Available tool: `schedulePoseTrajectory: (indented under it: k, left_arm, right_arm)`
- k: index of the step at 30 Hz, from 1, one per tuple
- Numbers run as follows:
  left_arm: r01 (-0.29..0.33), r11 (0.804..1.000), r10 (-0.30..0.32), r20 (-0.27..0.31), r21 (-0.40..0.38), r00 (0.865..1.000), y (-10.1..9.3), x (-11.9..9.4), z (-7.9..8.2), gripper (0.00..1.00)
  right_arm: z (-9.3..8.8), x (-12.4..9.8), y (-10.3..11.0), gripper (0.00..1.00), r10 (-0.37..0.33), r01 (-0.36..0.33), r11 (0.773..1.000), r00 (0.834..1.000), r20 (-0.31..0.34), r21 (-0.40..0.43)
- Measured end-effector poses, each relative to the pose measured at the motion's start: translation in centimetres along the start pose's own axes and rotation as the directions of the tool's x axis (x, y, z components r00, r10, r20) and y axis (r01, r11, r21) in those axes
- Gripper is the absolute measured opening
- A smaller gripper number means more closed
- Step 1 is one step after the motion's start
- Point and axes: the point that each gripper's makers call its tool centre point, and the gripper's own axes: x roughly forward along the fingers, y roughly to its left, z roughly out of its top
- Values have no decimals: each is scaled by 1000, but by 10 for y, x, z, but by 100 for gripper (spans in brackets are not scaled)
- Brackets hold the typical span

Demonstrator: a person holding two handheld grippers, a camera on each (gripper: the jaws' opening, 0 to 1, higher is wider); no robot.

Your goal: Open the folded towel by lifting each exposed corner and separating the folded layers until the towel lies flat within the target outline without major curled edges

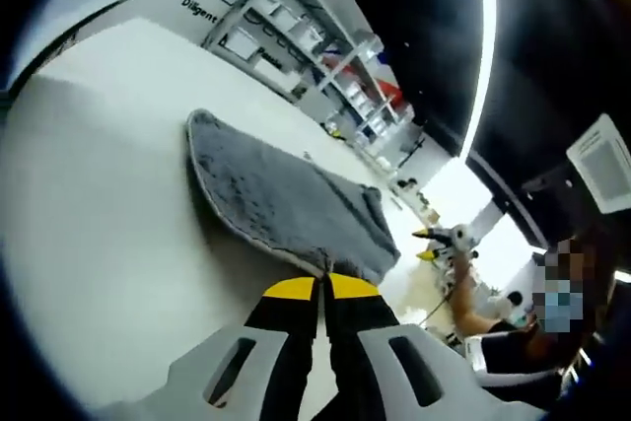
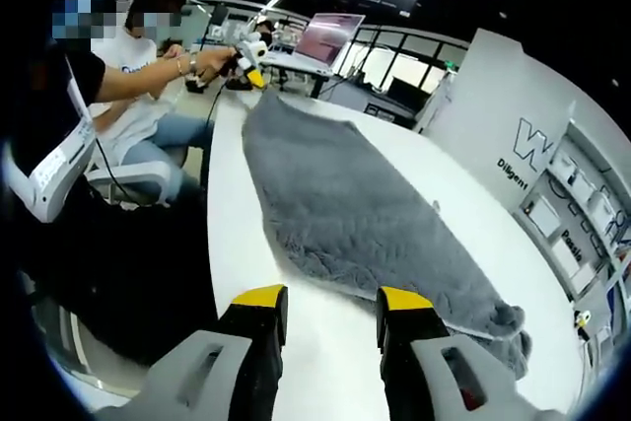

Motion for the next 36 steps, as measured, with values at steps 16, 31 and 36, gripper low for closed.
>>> schedulePoseTrajectory:
  k: [16, 31, 36]
  left_arm:
    - [-188, 977, 202, -144, 104, 969, 17, 20, -34, 2]
    - [-397, 861, 485, -283, 318, 827, 48, 58, -36, 2]
    - [-415, 832, 525, -280, 367, 804, 57, 80, -31, 2]
  right_arm:
    - [2, -1, 0, 34, -3, 3, 1000, 1000, 11, -5]
    - [11, 1, 4, 34, -7, 8, 1000, 1000, 23, -24]
    - [17, 3, 8, 34, -3, 5, 999, 1000, 29, -41]
